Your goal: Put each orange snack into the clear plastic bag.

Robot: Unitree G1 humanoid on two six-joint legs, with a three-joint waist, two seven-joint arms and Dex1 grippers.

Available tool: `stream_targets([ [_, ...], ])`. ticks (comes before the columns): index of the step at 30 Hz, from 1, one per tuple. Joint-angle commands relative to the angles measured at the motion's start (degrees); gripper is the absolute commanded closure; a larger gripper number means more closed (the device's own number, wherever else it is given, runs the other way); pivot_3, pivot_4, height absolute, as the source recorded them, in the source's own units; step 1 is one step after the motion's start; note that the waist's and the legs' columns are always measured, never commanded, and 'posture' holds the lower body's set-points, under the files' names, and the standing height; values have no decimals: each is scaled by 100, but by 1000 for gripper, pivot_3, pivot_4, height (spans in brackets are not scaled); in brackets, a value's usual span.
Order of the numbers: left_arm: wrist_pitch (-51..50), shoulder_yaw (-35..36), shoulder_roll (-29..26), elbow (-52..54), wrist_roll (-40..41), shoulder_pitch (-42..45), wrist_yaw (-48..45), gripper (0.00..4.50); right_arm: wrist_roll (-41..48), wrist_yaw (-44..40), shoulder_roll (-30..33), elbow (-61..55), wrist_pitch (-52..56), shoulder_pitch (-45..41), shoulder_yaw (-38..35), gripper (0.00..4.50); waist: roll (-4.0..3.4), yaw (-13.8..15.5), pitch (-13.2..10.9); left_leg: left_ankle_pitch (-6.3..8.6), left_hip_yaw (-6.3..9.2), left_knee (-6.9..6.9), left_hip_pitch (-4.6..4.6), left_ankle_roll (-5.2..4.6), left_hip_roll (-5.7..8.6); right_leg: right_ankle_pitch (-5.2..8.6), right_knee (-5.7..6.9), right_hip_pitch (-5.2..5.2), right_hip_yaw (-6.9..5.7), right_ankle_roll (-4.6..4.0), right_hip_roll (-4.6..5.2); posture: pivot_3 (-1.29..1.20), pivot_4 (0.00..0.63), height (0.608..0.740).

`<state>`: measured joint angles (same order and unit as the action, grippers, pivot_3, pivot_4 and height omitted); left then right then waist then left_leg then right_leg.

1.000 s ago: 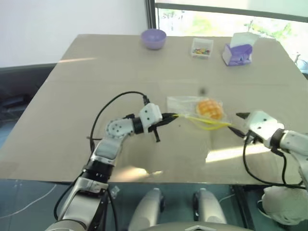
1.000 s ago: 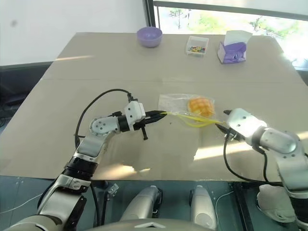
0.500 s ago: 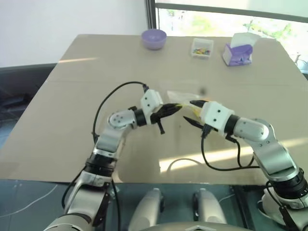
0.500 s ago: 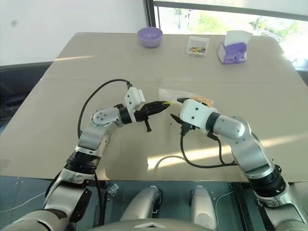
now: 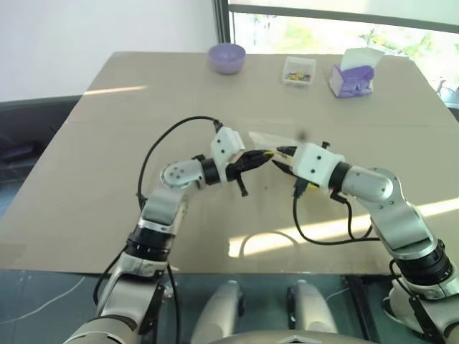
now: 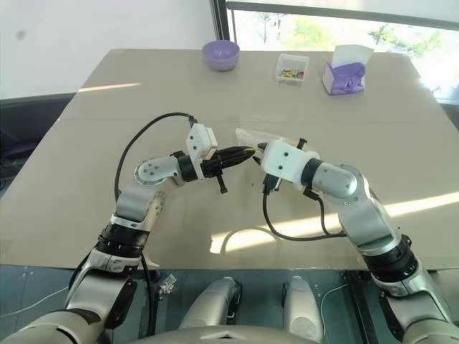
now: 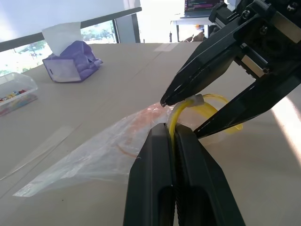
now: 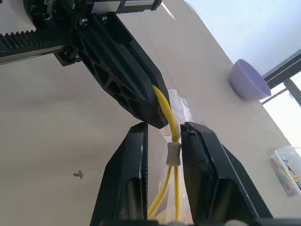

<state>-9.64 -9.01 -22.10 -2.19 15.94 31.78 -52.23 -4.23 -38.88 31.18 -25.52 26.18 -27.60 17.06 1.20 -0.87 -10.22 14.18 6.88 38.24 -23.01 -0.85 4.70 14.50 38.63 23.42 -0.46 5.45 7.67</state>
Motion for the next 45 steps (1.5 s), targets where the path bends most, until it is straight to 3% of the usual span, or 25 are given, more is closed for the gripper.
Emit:
stream_targets([
  [1, 54, 138, -22, 241, 77, 39, -1, 4500, -12, -36, 60, -269, 52, -110, -148, 3374, 0, 1, 0, 0, 0, 0, 0, 0, 0, 0, 0, 0, 0, 0, 0, 0, 150, 740],
  [39, 161, 133, -5, 83, 34, 55, 4, 4500, -131, 176, 191, -209, -155, 150, -295, 3374, 0, 2, 0, 0, 0, -1, -1, -1, 0, 0, 0, 1, 0, 0, 0, 0, 150, 740],
  [43, 160, 132, 0, 73, 29, 71, 12, 4500, -129, 170, 167, -160, -184, 130, -300, 4469, 0, 2, 0, 0, 0, -1, 0, -1, 0, 0, -1, 1, 1, 0, 0, 0, 150, 740],
  [45, 159, 131, 2, 75, 28, 72, 14, 4500, -130, 166, 161, -156, -187, 130, -302, 4469, 0, 2, 0, 0, 0, -2, 0, -1, 0, 0, -1, 1, 0, 0, 0, 0, 150, 740],
])
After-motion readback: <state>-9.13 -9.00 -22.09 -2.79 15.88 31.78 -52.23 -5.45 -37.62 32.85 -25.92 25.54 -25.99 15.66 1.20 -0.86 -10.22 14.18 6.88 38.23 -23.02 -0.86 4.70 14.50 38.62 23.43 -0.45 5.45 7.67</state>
